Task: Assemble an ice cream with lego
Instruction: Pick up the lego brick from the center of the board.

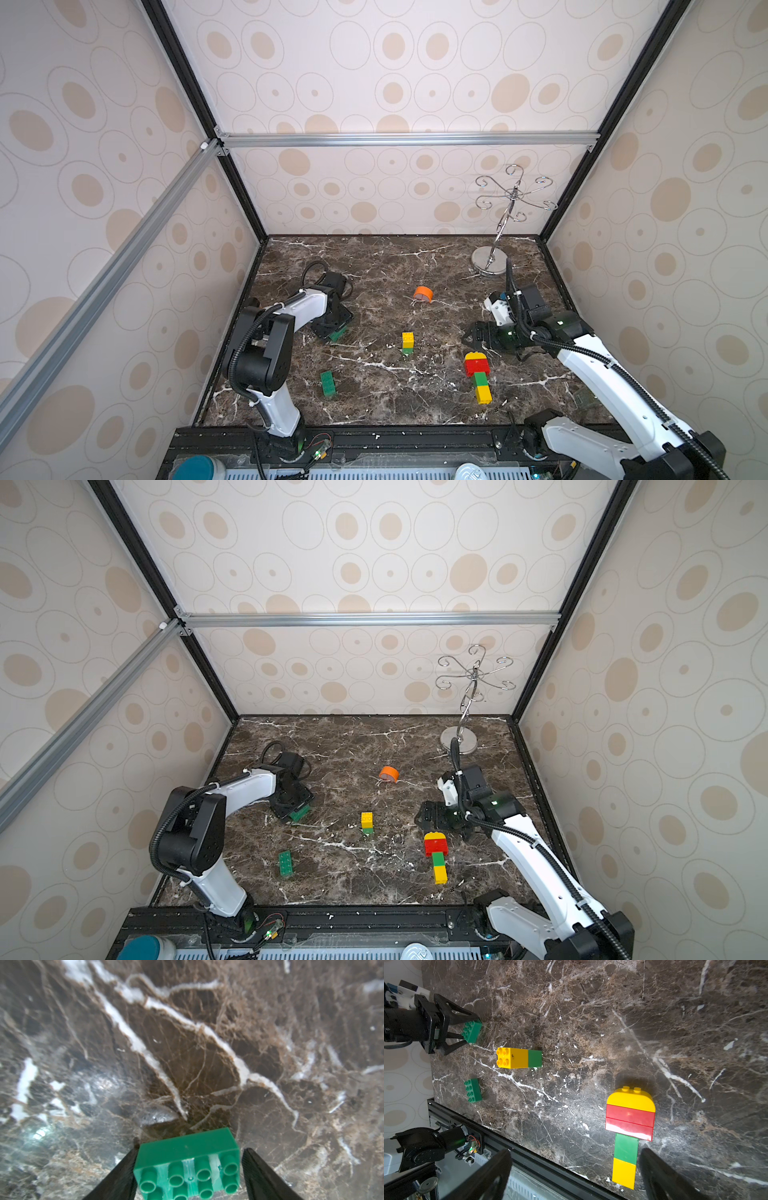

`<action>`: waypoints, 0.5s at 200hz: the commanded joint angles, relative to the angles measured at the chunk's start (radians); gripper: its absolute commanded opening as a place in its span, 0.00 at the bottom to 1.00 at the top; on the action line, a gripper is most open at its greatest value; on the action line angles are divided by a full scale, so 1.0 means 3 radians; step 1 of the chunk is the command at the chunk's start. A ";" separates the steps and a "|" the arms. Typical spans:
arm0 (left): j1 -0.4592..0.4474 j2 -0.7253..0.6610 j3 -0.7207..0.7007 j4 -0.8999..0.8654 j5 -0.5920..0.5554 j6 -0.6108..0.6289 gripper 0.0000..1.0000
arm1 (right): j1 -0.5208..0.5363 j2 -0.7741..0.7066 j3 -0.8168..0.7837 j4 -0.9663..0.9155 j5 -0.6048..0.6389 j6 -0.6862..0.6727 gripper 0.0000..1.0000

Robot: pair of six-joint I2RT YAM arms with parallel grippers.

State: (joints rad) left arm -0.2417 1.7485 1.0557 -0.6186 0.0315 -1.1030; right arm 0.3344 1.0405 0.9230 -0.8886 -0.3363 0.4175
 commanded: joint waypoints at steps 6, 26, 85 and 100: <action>0.0031 0.0106 0.0116 -0.0169 -0.0095 0.0030 0.76 | -0.0025 -0.0062 -0.0044 -0.0003 0.0052 -0.0052 0.99; 0.0033 0.0108 0.0132 -0.0203 -0.0105 0.0046 0.74 | -0.0027 -0.0077 -0.0055 -0.0002 0.0057 -0.0052 0.98; 0.0026 0.0081 0.0101 -0.0198 -0.0054 0.0125 0.69 | -0.0024 -0.0088 -0.0075 0.0017 0.0060 -0.0042 0.99; 0.0019 0.0061 0.0101 -0.0193 -0.0054 0.0159 0.64 | -0.0025 -0.0088 -0.0075 0.0015 0.0056 -0.0042 0.98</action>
State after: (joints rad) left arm -0.2417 1.7630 1.0721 -0.6456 0.0204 -1.0801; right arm 0.3344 1.0283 0.9173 -0.8818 -0.3290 0.4171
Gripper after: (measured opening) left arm 0.677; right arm 0.984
